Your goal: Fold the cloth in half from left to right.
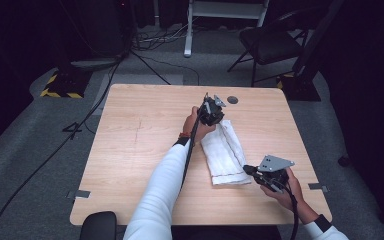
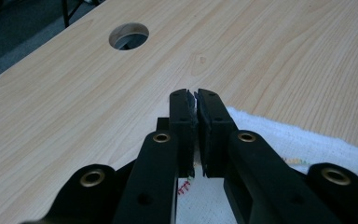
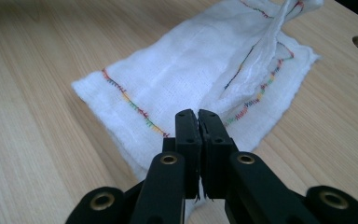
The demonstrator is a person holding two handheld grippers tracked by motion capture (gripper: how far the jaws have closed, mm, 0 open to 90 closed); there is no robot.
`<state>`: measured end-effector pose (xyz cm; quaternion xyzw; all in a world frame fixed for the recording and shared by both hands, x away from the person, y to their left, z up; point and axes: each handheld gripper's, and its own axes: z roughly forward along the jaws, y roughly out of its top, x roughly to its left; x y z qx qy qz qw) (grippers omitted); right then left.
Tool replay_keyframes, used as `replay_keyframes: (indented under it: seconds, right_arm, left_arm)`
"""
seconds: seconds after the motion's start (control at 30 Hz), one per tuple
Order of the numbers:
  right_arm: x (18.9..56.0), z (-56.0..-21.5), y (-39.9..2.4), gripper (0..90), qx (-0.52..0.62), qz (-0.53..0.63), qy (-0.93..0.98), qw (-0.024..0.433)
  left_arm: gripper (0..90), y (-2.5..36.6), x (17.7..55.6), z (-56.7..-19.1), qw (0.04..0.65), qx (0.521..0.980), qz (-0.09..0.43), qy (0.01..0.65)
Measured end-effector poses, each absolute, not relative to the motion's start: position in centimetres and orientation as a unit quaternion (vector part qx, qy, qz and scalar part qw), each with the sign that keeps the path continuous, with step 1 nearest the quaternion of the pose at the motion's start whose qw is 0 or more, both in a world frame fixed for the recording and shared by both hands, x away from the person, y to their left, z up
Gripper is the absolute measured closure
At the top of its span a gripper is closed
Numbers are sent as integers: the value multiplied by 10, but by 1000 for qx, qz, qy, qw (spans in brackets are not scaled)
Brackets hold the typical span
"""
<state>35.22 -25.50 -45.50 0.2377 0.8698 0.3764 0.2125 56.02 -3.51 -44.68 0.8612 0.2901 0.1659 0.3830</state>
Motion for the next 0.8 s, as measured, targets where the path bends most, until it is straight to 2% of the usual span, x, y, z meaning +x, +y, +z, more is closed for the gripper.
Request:
replay_keyframes:
  seconds: [0.37, 0.47, 0.57, 0.73, 0.8]
  right_arm:
    - [358, -468, -259, 876, 239, 349, 885, 194]
    - [359, -470, -261, 869, 245, 346, 886, 188]
    - [358, -473, -263, 837, 249, 341, 888, 183]
    - [359, -479, -274, 655, 271, 333, 886, 174]
    - [359, -480, -278, 602, 277, 332, 886, 169]
  left_arm:
    - [801, -55, 563, -466, 376, 857, 171, 310]
    - [717, -56, 562, -465, 382, 848, 176, 322]
    - [523, -55, 561, -463, 394, 832, 183, 344]
    - [364, -47, 552, -456, 395, 837, 185, 331]
    - [331, -40, 544, -453, 399, 840, 178, 321]
